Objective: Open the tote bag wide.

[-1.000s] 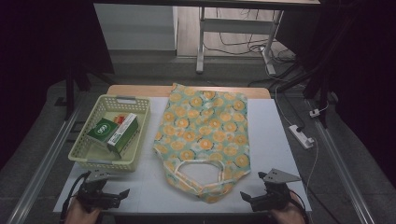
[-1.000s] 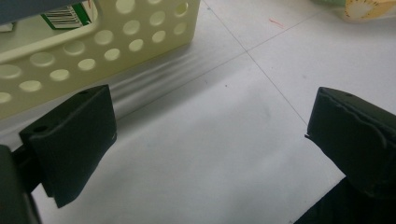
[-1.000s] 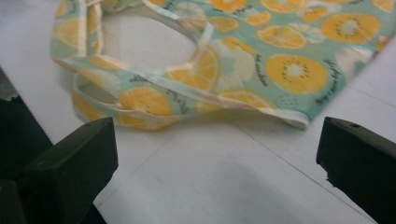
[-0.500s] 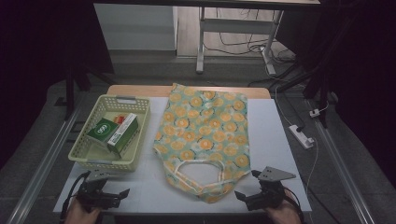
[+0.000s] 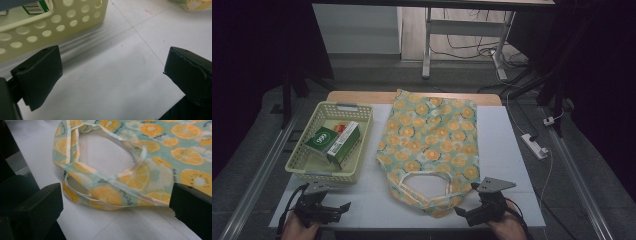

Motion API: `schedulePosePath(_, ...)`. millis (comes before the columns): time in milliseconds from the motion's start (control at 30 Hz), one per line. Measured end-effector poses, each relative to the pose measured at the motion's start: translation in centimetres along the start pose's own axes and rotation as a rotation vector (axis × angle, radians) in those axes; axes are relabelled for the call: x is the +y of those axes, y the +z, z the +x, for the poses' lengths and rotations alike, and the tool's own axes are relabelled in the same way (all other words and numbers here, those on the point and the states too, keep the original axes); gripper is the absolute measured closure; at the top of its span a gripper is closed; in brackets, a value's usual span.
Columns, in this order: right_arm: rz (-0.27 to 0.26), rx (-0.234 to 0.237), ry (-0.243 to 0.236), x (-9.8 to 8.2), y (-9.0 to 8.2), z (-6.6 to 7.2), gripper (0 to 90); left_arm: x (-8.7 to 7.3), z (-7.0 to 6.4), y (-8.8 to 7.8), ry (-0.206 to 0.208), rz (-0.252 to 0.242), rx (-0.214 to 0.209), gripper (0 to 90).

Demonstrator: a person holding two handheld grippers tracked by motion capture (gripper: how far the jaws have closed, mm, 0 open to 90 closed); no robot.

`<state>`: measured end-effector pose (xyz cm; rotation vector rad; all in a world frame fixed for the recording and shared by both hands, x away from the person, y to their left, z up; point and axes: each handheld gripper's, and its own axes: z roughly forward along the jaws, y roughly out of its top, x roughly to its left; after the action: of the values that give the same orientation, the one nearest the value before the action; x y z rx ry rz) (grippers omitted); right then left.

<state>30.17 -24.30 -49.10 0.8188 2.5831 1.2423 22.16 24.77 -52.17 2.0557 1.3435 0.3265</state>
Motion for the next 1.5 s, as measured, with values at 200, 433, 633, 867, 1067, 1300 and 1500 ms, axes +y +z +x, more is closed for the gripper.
schedulePosePath(200, 0.023, -0.001, -0.001, 0.3, 0.7, 0.3, 0.0, 0.0, 0.0, 0.0, -0.001, -0.001, -0.006, 1.9)
schedulePosePath(433, 0.038, 0.028, -0.035, 1.3, 1.5, 1.3, 0.0, 0.0, 0.1, -0.1, -0.005, -0.006, -0.007, 1.7)
schedulePosePath(633, 0.051, 0.048, -0.054, 2.2, 2.5, 1.8, 0.0, 0.0, 0.2, -0.1, -0.016, -0.008, -0.004, 0.0)
schedulePosePath(867, 0.076, 0.079, -0.076, 2.8, 3.8, 2.3, 0.0, -0.1, 0.3, -0.1, -0.023, -0.012, -0.006, 0.0)
schedulePosePath(1067, 0.092, 0.092, -0.114, 3.5, 5.0, 3.0, 0.0, -0.1, 0.3, -0.1, -0.025, -0.014, -0.007, 0.0)
schedulePosePath(1300, 0.112, 0.115, -0.148, 4.2, 6.6, 4.0, 0.0, -0.1, 0.3, -0.2, -0.024, -0.015, -0.009, 0.0)
schedulePosePath(1500, 0.125, 0.133, -0.168, 4.4, 7.7, 4.8, 0.0, -0.1, 0.3, -0.2, -0.021, -0.015, -0.01, 0.0)
